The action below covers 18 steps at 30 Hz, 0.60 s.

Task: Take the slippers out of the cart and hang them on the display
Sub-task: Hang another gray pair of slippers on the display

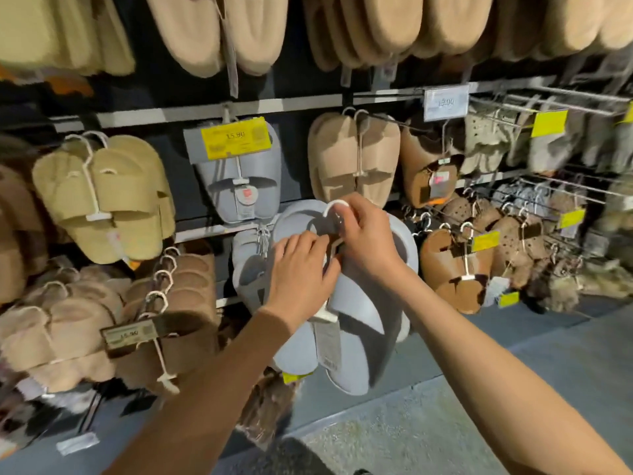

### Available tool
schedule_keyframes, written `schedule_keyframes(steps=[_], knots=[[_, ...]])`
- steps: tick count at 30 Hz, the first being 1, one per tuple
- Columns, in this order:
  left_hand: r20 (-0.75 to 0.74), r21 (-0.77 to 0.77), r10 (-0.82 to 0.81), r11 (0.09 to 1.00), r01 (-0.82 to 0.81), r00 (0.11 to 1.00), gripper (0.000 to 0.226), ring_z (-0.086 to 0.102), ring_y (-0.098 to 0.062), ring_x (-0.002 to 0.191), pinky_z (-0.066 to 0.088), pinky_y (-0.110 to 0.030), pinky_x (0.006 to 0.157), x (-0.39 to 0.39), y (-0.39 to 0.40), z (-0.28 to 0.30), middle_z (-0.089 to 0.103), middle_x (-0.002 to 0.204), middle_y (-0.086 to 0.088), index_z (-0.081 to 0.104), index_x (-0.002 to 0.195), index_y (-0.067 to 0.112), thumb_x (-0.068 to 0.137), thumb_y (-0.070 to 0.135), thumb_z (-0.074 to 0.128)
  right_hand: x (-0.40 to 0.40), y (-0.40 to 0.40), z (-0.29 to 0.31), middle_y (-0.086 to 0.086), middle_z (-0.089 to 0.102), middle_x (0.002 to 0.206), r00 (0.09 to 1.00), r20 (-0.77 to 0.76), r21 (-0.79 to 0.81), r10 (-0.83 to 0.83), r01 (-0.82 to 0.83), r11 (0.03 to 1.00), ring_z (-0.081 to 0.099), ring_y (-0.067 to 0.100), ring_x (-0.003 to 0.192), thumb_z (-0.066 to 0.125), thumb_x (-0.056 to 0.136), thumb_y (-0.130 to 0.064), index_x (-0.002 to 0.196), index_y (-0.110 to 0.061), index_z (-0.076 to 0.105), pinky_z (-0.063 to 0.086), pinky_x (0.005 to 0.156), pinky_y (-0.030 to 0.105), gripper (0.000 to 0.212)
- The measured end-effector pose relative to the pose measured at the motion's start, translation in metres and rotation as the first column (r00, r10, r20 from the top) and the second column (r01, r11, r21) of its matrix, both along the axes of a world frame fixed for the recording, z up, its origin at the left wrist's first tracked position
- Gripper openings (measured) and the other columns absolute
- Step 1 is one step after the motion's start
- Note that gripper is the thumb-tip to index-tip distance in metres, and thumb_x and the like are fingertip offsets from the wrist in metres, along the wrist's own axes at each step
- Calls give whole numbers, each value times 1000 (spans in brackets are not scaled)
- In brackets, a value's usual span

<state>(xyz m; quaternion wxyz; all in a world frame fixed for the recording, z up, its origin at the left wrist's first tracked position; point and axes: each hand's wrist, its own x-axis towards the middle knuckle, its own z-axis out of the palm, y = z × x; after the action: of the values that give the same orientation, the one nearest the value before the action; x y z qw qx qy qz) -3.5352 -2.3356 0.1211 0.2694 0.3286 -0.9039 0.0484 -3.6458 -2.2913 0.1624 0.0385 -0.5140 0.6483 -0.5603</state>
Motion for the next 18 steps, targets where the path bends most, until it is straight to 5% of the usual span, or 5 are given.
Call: schedule_keyframes(steps=[8,13,18], knots=[[-82,-96,136,985,-143,987,48,64,-26,88,29,-30,85,-36,-68,17,67,93,-4,67,106,16,82,48,41,-45,-69,26,-12,48,62,987,7,-78,161,-160,984,47,-7,60,43,96,-12,69,-29,50,34,56,7,32],[-161,-149,273,943,-297,949,52,64,-26,86,31,-33,78,-53,-109,24,67,91,-3,69,103,15,79,54,46,-71,-126,39,1,57,72,959,26,-91,283,-280,956,49,5,63,44,95,-11,81,-2,62,39,58,13,24],[-176,-99,482,859,-502,858,55,65,-26,72,49,-31,59,-48,-147,13,68,92,-5,71,107,15,77,56,52,-70,-191,38,19,53,67,931,-17,-43,364,-364,930,47,21,62,45,92,-11,78,9,57,37,57,29,28]])
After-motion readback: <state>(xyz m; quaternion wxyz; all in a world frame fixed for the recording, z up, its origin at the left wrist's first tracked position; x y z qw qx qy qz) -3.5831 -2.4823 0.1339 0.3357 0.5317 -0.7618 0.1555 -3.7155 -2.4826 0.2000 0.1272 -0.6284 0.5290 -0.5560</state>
